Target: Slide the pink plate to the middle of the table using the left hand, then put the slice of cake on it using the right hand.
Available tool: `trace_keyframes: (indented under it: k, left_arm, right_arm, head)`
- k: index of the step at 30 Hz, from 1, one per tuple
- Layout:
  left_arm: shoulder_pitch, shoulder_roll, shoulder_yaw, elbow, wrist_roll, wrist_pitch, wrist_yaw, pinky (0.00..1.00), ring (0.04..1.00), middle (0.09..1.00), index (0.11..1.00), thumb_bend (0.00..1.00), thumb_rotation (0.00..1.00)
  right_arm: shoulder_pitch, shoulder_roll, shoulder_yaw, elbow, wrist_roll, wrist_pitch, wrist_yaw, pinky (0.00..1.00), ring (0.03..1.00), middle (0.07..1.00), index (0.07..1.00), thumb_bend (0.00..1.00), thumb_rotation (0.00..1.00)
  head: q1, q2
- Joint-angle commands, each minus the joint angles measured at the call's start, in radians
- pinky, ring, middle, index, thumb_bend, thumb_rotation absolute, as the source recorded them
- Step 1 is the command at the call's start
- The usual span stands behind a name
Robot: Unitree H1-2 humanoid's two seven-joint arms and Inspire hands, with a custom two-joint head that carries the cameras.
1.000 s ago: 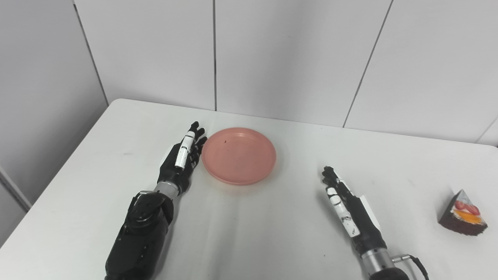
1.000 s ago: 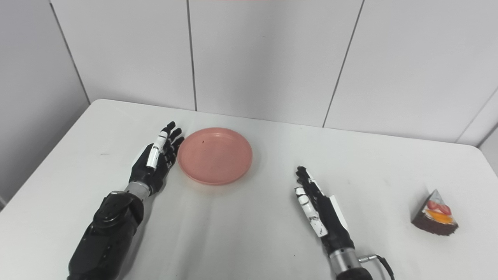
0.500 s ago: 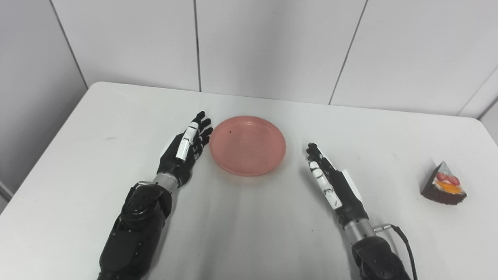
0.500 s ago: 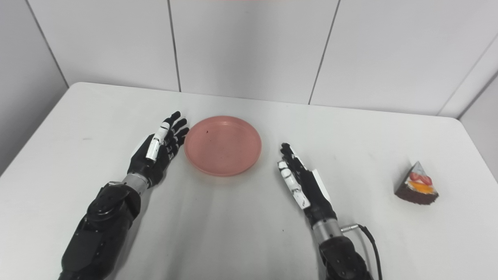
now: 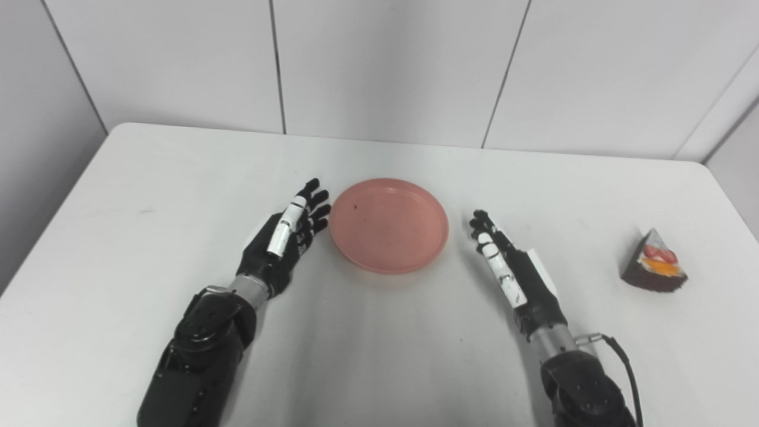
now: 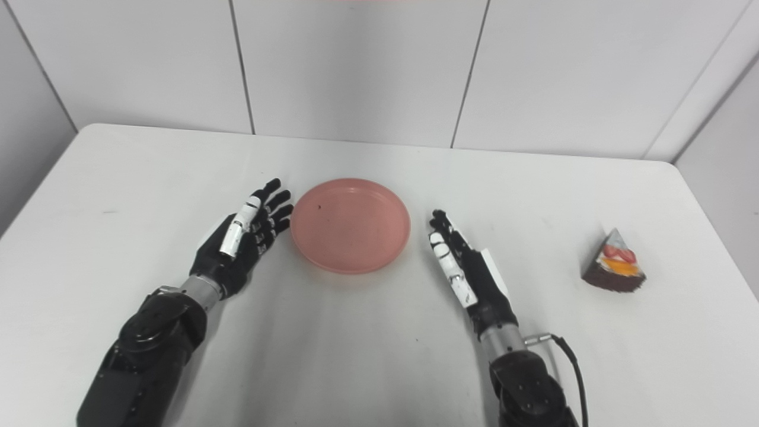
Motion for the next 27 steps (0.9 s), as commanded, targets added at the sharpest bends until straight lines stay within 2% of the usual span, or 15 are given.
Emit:
trace_keyframes:
  k: [1,4,9,14,19,21,22,25,27]
  left_arm:
    - [0.037,-0.016,-0.042,0.001,-0.013,0.08,-0.063,0.95,0.969,0.983,0.977,0.4,1.0]
    - [0.049,-0.019,-0.043,-0.013,-0.021,0.094,-0.071,0.98,0.978,0.985,0.98,0.37,1.0]
    - [0.06,-0.01,-0.046,-0.026,-0.014,0.101,-0.078,0.97,0.971,0.977,0.968,0.37,1.0]
    - [0.065,-0.004,-0.052,-0.019,0.002,0.09,-0.085,0.96,0.962,0.97,0.961,0.37,1.0]
    - [0.065,-0.003,-0.049,-0.007,0.008,0.086,-0.084,0.96,0.96,0.968,0.963,0.38,1.0]
    - [0.066,-0.001,-0.047,-0.002,0.008,0.085,-0.085,0.95,0.958,0.967,0.964,0.39,1.0]
    - [0.066,0.001,-0.045,0.0,0.008,0.084,-0.086,0.95,0.96,0.971,0.966,0.39,1.0]
    - [0.068,0.006,-0.037,0.007,-0.003,0.08,-0.095,0.95,0.967,0.977,0.973,0.4,1.0]
    - [0.069,0.007,-0.028,0.013,-0.014,0.079,-0.104,0.97,0.978,0.989,0.985,0.4,1.0]
  right_arm:
    - [-0.012,-0.015,-0.028,-0.052,0.01,-0.02,-0.015,0.92,0.928,0.932,0.938,0.19,1.0]
    - [-0.003,-0.03,-0.06,-0.078,0.006,-0.019,-0.027,0.94,0.926,0.928,0.934,0.23,1.0]
    - [-0.007,-0.032,-0.086,-0.095,0.001,-0.009,-0.044,0.94,0.93,0.928,0.934,0.23,1.0]
    - [-0.034,-0.041,-0.116,-0.071,0.019,-0.067,-0.062,0.95,0.926,0.928,0.929,0.29,1.0]
    - [-0.054,-0.058,-0.121,-0.127,-0.038,-0.044,-0.085,0.94,0.923,0.924,0.923,0.28,1.0]
    - [-0.065,-0.071,-0.127,-0.148,-0.05,-0.05,-0.086,0.93,0.917,0.92,0.924,0.35,1.0]
    - [-0.069,-0.079,-0.13,-0.158,-0.059,-0.06,-0.089,0.88,0.908,0.918,0.922,0.39,1.0]
    - [-0.077,-0.11,-0.135,-0.192,-0.11,-0.076,-0.102,0.86,0.904,0.921,0.922,0.43,1.0]
    - [-0.081,-0.127,-0.139,-0.213,-0.141,-0.077,-0.111,0.88,0.909,0.921,0.921,0.46,1.0]
  head:
    - [-0.003,0.003]
    - [-0.016,0.005]
    - [-0.041,0.006]
    - [-0.066,-0.001]
    - [-0.091,-0.014]
    - [-0.101,-0.018]
    - [-0.115,-0.023]
    - [-0.136,-0.03]
    - [-0.159,-0.039]
